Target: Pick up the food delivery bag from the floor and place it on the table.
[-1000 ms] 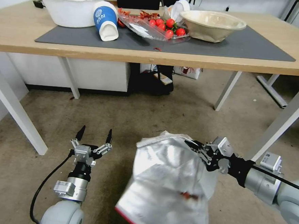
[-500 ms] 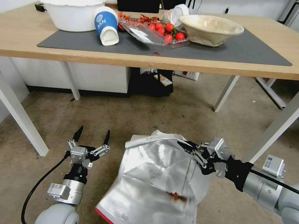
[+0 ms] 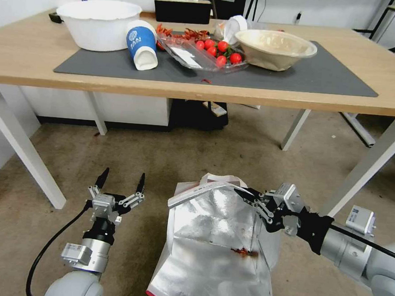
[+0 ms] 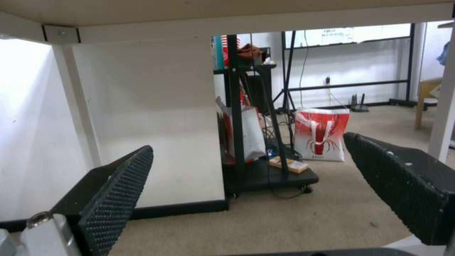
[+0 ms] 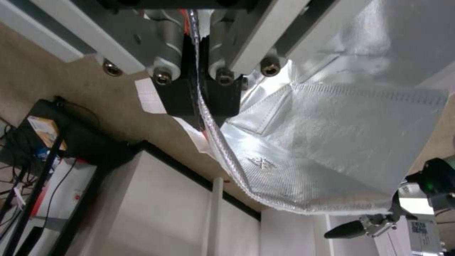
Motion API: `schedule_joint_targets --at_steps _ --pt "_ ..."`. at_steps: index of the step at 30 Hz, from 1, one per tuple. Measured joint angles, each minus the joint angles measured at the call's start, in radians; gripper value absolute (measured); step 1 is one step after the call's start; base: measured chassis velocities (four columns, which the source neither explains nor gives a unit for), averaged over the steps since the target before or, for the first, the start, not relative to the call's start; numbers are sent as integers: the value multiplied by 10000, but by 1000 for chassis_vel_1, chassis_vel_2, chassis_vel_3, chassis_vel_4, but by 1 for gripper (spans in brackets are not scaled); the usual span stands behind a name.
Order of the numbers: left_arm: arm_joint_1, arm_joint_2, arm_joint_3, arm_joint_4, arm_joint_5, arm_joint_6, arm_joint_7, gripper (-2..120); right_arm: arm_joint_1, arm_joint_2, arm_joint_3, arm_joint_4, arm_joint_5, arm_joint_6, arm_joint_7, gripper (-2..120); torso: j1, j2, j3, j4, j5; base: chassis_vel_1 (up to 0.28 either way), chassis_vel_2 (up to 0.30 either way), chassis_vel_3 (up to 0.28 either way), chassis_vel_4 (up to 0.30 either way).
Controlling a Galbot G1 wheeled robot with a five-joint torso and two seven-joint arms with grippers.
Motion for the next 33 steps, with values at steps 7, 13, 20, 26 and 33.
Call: schedule_joint_targets --at_steps 7,13,20,26,33 --pt "-12 0 0 23 8 37 -8 100 -82 -24 1 -6 137 1 22 0 60 286 227 0 1 0 0 0 0" --pt "-34 -7 16 67 15 49 4 100 -142 -47 -9 -13 449 -12 113 0 131 570 440 0 0 0 0 0 0" --pt "-79 5 -4 26 14 101 28 100 -371 4 -3 -17 431 -4 136 0 200 864 664 -1 0 0 0 0 0" --pt "-83 31 -18 31 16 119 38 100 -350 46 -3 -18 426 31 141 0 254 1087 839 1 0 0 0 0 0" --pt "-85 30 -44 31 17 137 54 100 -366 142 -54 -18 276 109 87 0 321 1347 1032 0 0 0 0 0 0"
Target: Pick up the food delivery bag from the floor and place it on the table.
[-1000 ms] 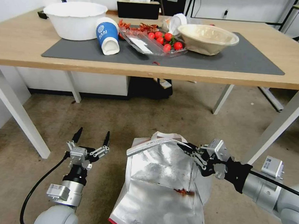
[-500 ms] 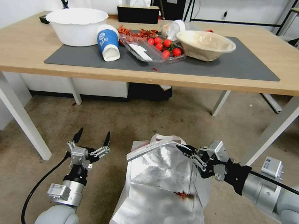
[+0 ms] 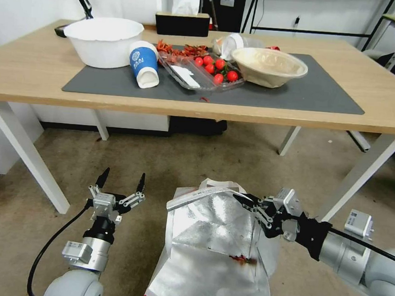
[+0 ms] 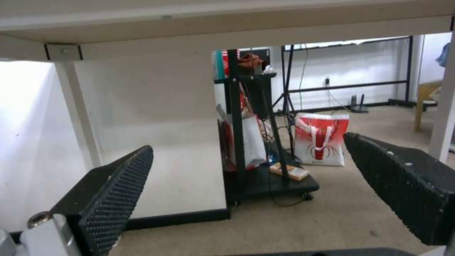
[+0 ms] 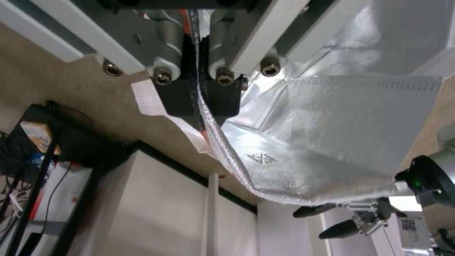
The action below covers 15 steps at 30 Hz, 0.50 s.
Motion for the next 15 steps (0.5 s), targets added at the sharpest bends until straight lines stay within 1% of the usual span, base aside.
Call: schedule_joint_targets --at_steps 8,13,15 --pt "-14 -27 28 5 29 94 69 100 5 -17 4 -1 -7 47 -39 0 109 331 222 0 0 0 0 0 0" --pt "-21 -17 23 5 29 136 76 100 5 -16 10 -1 -12 74 -60 0 147 456 307 0 0 0 0 0 0" --pt "-46 -21 35 7 30 165 77 100 -1 8 12 -1 -78 82 -76 0 186 577 391 0 0 0 0 0 0"
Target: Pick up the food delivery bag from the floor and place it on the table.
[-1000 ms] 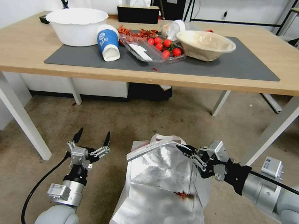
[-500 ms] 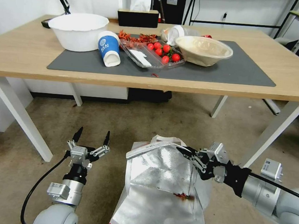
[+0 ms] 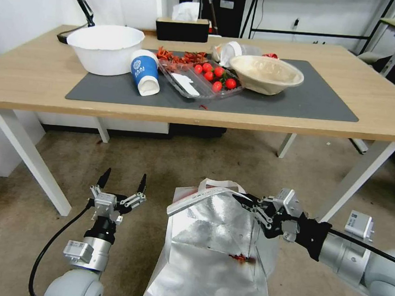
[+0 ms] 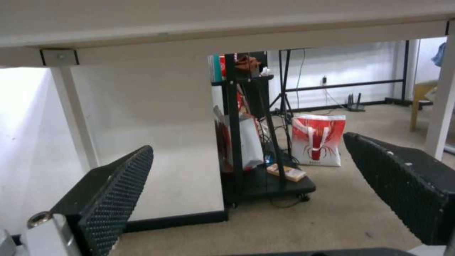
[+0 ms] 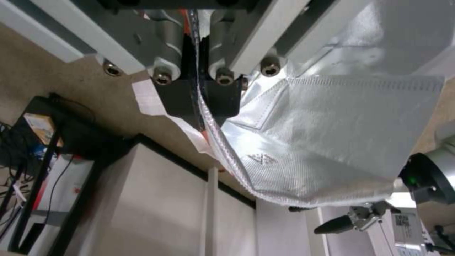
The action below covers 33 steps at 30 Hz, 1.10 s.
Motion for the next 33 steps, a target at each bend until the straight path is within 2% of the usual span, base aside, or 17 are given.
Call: schedule_joint_targets --at_steps 19,33 --pt "-34 -40 11 50 53 115 -9 100 -115 25 -15 -1 -27 69 -53 0 243 729 481 0 0 0 0 0 0" --pt "6 -10 -4 -14 57 149 -34 100 -399 -14 -30 -1 475 16 211 0 468 1361 893 -1 0 0 0 0 0"
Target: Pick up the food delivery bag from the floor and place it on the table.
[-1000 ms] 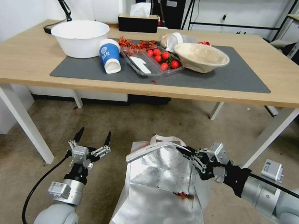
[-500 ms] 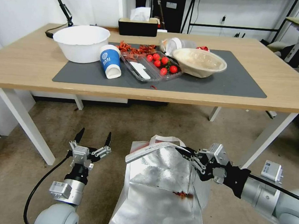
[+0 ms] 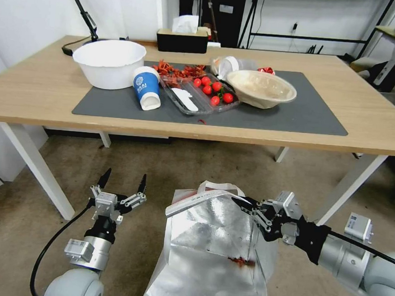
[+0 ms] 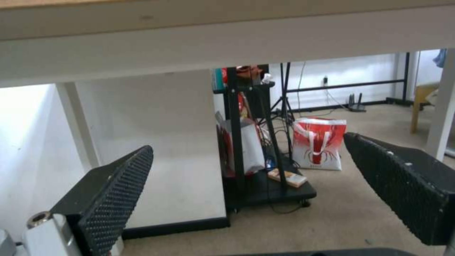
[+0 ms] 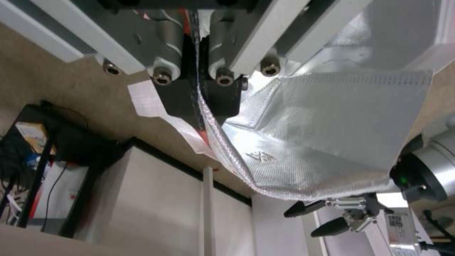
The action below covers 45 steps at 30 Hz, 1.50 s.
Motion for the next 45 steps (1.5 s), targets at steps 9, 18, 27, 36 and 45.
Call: schedule_joint_targets --at_steps 9,18,27,36,45 --pt "15 55 4 24 2 16 -6 100 -82 122 -48 0 957 -66 469 0 133 371 239 0 0 0 0 0 0" --pt "-30 65 39 39 6 57 -18 100 -113 149 -41 -1 1188 -51 540 0 283 748 468 0 0 0 0 0 0" --pt "-58 74 32 103 6 59 -31 100 -92 134 -43 0 1175 26 389 0 432 1113 680 1 0 0 0 0 0" --pt "-47 68 14 104 6 62 -32 100 -93 152 -41 0 1148 107 250 0 552 1449 897 0 0 0 0 0 0" --pt "69 75 -20 22 65 88 -41 100 -84 202 -61 -1 1023 170 109 0 717 1845 1127 1 0 0 0 0 0"
